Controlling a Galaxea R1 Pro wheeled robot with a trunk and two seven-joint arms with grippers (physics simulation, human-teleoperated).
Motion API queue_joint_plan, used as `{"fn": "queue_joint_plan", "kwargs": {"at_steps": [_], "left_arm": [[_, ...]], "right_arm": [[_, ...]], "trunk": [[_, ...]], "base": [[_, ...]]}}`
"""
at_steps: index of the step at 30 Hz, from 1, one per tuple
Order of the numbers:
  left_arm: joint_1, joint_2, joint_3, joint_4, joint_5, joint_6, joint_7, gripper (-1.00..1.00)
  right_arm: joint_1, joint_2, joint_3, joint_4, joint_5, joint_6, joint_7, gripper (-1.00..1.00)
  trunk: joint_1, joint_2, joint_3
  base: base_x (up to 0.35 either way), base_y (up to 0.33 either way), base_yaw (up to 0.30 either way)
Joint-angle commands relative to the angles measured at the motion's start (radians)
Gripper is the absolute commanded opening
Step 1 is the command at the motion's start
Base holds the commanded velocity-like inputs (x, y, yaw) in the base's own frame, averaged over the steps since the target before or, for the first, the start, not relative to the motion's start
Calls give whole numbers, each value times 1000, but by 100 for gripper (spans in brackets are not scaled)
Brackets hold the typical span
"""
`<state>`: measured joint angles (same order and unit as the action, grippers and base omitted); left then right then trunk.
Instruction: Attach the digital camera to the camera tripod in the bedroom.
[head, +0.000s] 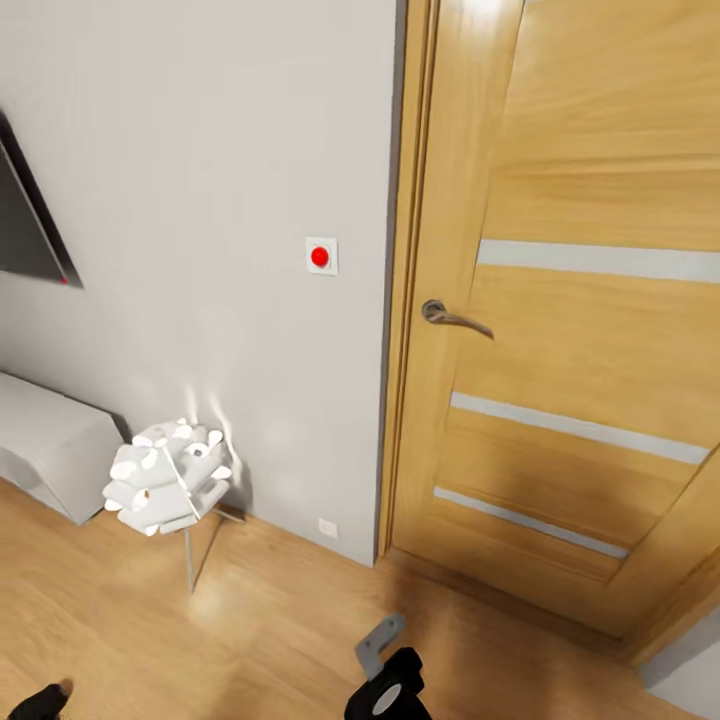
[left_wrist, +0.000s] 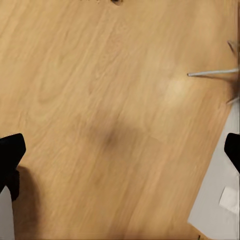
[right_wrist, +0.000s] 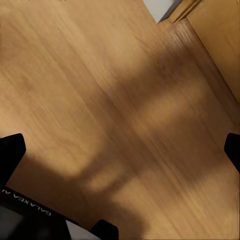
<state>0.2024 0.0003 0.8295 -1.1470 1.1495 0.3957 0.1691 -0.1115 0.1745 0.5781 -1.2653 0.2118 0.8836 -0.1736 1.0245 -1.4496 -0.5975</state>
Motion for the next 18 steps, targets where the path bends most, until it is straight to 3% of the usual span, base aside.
{"fn": "queue_joint_plan", "kwargs": {"at_steps": [1, 4, 8, 18], "left_arm": [[0, 0, 0, -3, 10, 4, 9, 100], [-24, 13, -1, -1, 10, 5, 17, 100], [-85, 32, -3, 5, 10, 14, 78, 100], [-126, 33, -4, -2, 17, 24, 164, 100]], "right_arm": [[-1, 0, 2, 0, 0, 5, -4, 100], [-1, 0, 13, 4, 0, 5, -4, 100], [-1, 0, 23, 20, -1, 4, -2, 100], [-6, 0, 25, 42, -4, 3, -3, 100]], "trunk": [[1, 0, -1], [1, 0, -1], [1, 0, -2], [1, 0, -5]], "base": [[265, -239, 300], [263, -242, 300], [259, -247, 300], [265, -229, 300]]}}
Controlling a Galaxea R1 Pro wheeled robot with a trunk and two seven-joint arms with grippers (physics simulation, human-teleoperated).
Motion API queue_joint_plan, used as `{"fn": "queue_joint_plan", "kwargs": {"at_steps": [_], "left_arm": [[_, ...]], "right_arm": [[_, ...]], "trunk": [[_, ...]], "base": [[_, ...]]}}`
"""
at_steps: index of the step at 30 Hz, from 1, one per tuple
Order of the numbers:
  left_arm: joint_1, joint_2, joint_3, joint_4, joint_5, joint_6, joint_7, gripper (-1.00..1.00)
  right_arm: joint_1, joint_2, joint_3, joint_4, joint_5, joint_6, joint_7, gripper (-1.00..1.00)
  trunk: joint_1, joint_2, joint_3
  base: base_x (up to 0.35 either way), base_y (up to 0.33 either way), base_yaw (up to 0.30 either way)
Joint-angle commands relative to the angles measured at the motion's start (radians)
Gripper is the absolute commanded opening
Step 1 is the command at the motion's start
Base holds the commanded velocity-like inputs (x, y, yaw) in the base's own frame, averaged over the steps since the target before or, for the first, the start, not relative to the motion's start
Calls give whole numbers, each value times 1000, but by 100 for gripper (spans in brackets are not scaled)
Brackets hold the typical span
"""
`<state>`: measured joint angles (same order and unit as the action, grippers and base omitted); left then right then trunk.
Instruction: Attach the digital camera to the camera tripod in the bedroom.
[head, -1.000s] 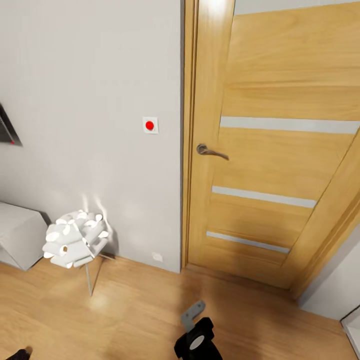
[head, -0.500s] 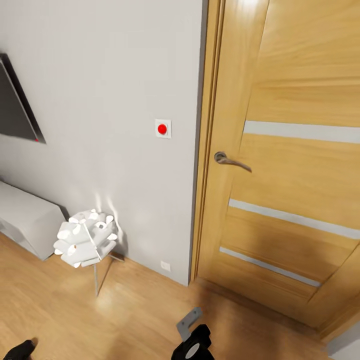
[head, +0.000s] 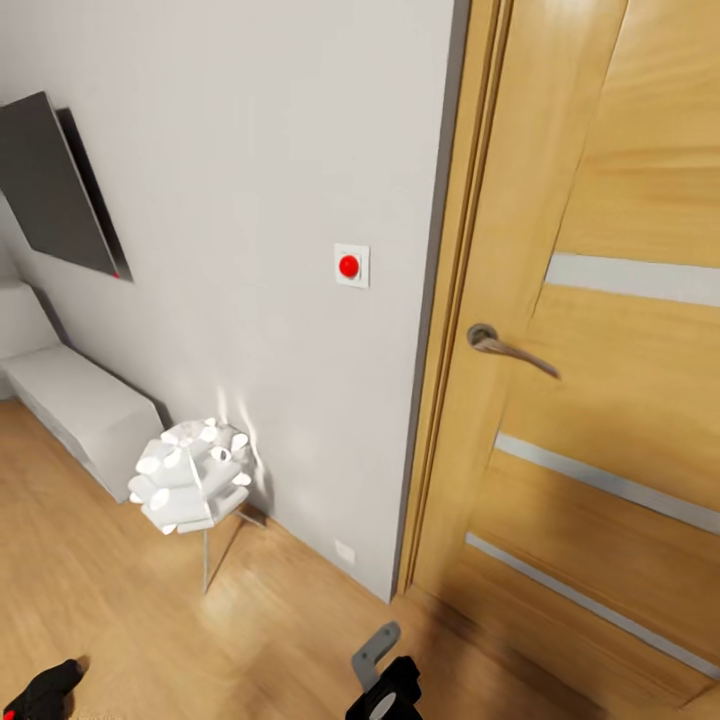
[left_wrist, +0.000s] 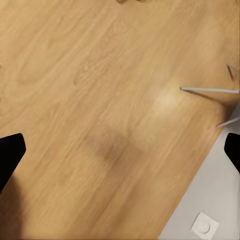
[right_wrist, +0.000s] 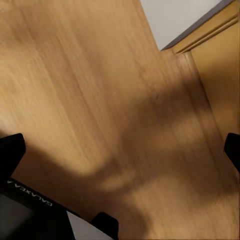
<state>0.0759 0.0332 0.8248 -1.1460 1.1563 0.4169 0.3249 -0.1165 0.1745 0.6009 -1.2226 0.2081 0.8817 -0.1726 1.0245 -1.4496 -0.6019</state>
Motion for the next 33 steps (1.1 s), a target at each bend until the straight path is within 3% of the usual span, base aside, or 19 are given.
{"fn": "queue_joint_plan", "kwargs": {"at_steps": [1, 14, 33], "left_arm": [[0, -1, 1, -3, 11, 3, 12, 100], [3, -10, -1, -5, 11, 5, 25, 100], [4, -10, -2, -4, 15, 5, 25, 100]], "right_arm": [[-2, 0, 1, 1, -1, 5, -4, 100], [-11, 0, -4, 22, -3, 6, -3, 100], [-12, 0, -4, 43, -21, 5, 0, 100]], "trunk": [[1, 0, -1], [1, 0, -7], [1, 0, -17]], "base": [[288, -188, 300], [305, -72, 300], [158, 276, 297]]}}
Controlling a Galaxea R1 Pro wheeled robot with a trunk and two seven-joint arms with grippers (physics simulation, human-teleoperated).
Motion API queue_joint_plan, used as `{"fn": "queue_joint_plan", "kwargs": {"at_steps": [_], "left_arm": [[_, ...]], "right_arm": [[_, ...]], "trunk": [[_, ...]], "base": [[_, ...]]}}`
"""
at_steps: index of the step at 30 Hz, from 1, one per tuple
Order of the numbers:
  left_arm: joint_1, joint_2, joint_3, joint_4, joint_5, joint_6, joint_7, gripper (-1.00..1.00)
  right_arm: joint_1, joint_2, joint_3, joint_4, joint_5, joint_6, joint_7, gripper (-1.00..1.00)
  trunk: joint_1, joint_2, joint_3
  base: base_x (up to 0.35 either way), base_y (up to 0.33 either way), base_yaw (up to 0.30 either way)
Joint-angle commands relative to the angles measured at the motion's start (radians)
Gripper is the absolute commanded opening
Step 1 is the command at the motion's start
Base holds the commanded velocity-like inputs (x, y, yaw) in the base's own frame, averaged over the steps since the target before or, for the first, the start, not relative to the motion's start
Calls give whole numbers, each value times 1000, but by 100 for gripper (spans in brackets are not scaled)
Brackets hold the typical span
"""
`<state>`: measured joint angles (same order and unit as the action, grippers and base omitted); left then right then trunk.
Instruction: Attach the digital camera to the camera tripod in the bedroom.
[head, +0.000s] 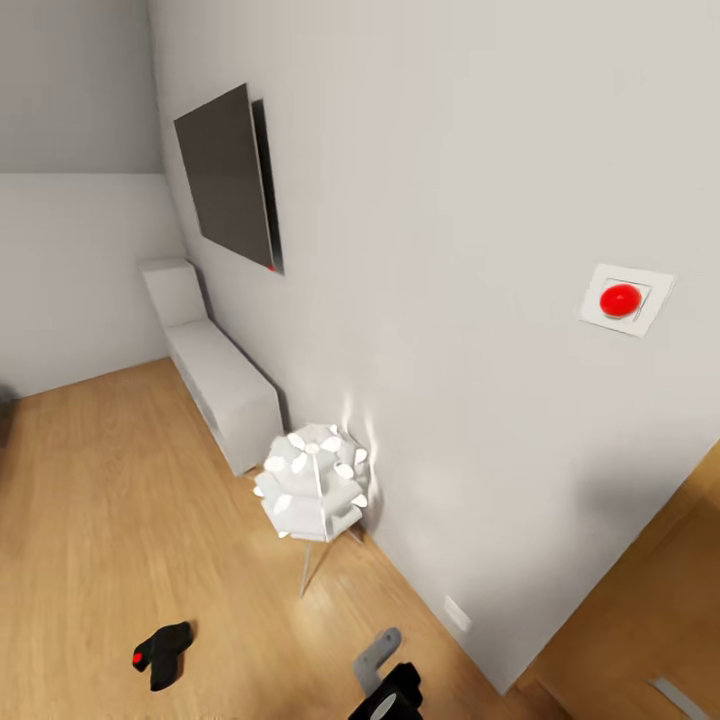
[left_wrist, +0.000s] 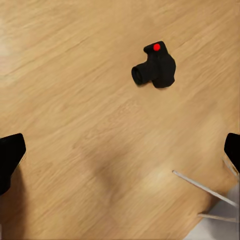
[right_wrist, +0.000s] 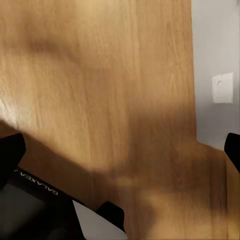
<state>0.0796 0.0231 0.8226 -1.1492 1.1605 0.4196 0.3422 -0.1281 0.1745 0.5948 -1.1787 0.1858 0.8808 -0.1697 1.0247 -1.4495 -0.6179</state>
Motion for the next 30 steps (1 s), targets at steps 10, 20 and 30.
{"fn": "queue_joint_plan", "kwargs": {"at_steps": [10, 20, 30], "left_arm": [[-14, 8, -21, 1, 6, 2, 11, 100], [-40, 38, -29, 7, 10, 1, 16, 100], [-253, 54, -29, 64, 7, -10, 124, 100]], "right_arm": [[-1, 0, 2, 0, -14, 6, -4, 100], [-1, 0, -3, 1, -16, 6, -4, 100], [-1, 0, -145, 71, -94, -73, -3, 100]], "trunk": [[0, 0, -6], [0, 0, -11], [0, 0, -13]], "base": [[207, 162, 296], [297, -146, 289], [119, -70, 81]]}}
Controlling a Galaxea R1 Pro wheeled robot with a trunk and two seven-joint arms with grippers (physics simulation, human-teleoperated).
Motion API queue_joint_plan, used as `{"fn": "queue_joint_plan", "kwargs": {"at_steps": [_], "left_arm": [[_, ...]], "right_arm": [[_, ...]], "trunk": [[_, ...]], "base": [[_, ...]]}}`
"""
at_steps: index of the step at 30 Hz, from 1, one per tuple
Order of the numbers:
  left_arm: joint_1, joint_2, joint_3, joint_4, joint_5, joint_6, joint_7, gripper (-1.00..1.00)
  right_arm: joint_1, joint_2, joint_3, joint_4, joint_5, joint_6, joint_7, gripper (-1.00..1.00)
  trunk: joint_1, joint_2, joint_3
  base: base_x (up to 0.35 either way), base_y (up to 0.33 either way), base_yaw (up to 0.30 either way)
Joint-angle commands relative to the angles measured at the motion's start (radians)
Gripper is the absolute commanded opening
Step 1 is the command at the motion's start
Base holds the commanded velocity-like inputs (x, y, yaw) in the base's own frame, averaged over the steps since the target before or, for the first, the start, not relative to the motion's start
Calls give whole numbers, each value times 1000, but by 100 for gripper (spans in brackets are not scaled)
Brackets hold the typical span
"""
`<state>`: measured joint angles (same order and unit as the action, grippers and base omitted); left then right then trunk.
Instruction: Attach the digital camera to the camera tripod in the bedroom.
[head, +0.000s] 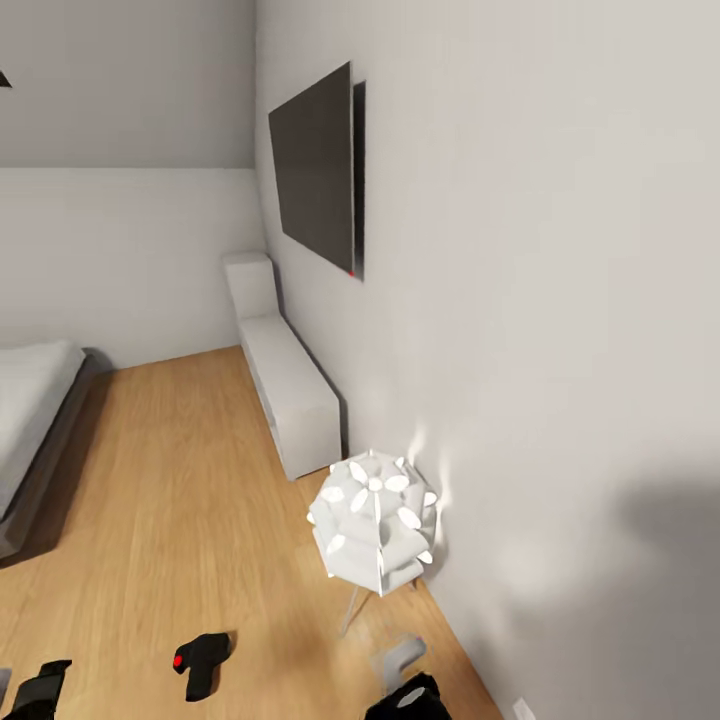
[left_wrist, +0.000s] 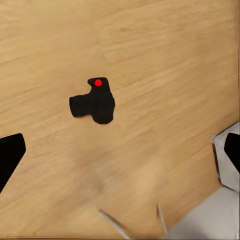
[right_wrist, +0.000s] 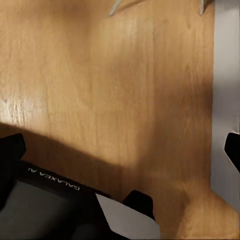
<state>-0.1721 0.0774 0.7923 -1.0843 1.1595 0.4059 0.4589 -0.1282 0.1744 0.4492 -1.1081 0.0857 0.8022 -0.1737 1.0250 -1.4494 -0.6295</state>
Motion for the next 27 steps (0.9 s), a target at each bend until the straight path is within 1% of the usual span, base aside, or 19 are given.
{"fn": "queue_joint_plan", "kwargs": {"at_steps": [1, 4, 8, 11, 15, 19, 23, 27], "left_arm": [[-10, -1, 2, 0, 8, 2, 16, 100], [-25, -3, 15, 3, 11, -5, 25, 100], [-34, -5, 43, 5, 13, -10, 29, 100], [-38, -7, 54, 6, 12, -12, 30, 100], [-39, -11, 61, 7, 10, -14, 31, 100], [-38, -14, 64, 8, 9, -14, 32, 100], [-35, -21, 67, 12, 7, -16, 40, 100], [-34, -25, 70, 23, 7, -17, 43, 100]], "right_arm": [[-1, 0, -19, 11, -3, -8, 1, 100], [-1, 0, -65, 37, -20, -48, 1, 100], [0, 0, -94, 61, -30, -80, 2, 100], [0, 0, -103, 74, -33, -91, 1, 100], [1, 0, -109, 88, -35, -97, -1, 100], [1, 0, -113, 92, -36, -99, -2, 100], [0, 0, -117, 123, -37, -104, -3, 100], [0, 0, -117, 140, -38, -106, -1, 100]], "trunk": [[0, -1, -1], [0, -1, -1], [0, -1, -1], [0, -1, -1], [0, -1, -1], [0, -1, -1], [0, -1, -1], [0, -1, -1]], "base": [[20, -12, 13], [13, -8, 9], [8, -4, 4], [64, -28, 2], [190, -129, 1], [236, -179, 0], [265, -184, 0], [291, -19, 0]]}}
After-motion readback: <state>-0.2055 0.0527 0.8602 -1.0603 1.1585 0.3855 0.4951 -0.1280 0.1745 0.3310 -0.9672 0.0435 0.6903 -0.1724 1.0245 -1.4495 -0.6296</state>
